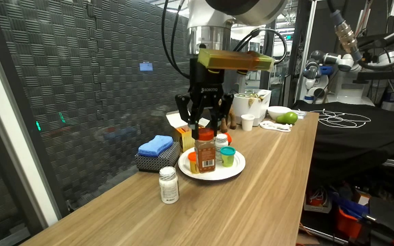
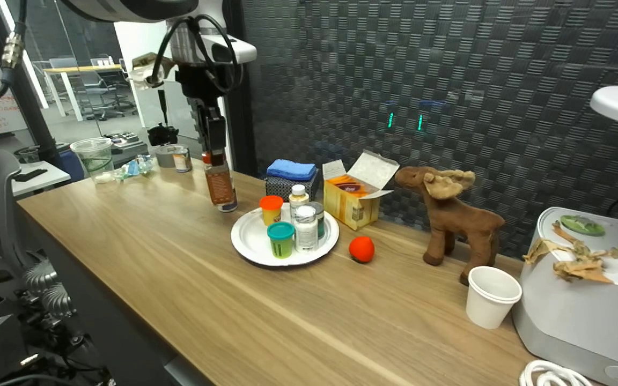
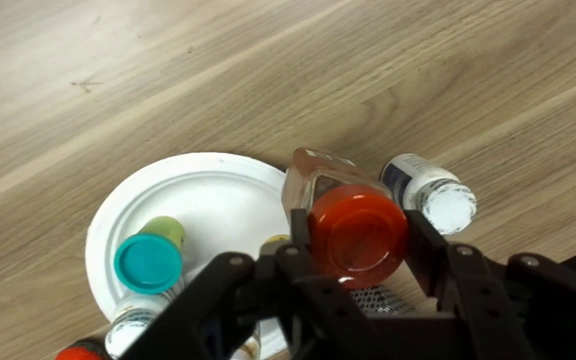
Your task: Put all the containers on the white plate
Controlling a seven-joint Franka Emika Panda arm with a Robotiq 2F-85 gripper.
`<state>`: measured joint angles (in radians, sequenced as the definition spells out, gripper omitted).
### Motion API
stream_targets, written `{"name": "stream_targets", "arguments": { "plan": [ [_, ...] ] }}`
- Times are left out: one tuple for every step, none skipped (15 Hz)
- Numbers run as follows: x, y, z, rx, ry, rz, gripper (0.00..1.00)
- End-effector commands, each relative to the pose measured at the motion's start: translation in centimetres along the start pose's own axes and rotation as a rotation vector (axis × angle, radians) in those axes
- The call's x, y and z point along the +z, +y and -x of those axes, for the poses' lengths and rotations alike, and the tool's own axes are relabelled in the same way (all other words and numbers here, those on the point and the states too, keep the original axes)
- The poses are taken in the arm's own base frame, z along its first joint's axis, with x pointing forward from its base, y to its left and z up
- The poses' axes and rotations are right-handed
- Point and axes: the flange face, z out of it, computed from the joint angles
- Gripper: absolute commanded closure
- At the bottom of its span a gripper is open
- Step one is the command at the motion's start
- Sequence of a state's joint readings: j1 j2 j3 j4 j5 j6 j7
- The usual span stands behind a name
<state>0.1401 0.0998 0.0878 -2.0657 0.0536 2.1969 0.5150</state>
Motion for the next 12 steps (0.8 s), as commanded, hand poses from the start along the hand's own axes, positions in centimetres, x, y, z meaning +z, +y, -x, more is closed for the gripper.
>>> {"name": "stream_targets", "arguments": {
  "plan": [
    [0.4,2.6,-1.4,0.041,-0.016,-0.01,0.76],
    [0.8,3.3,-1.9,0.056,-0.019,-0.01,0.76],
    [1.3,4.0,-2.4,0.073,-0.021,-0.006,0.76],
    [1.7,4.7,-2.8,0.087,-0.02,-0.001,0.76],
    [1.9,5.1,-3.3,0.097,-0.016,-0.004,0.76],
    [2.2,5.6,-3.7,0.108,-0.009,-0.005,0.76],
    [2.4,6.0,-4.2,0.115,-0.001,-0.014,0.76],
    [2.7,6.2,-4.8,0.121,0.013,-0.028,0.76],
    [2.9,6.4,-5.1,0.126,0.021,-0.036,0.76],
    [3.0,6.4,-5.6,0.131,0.035,-0.05,0.76],
    [3.1,6.5,-5.9,0.136,0.047,-0.062,0.76],
    [3.2,6.6,-6.3,0.142,0.061,-0.069,0.76]
  ]
}}
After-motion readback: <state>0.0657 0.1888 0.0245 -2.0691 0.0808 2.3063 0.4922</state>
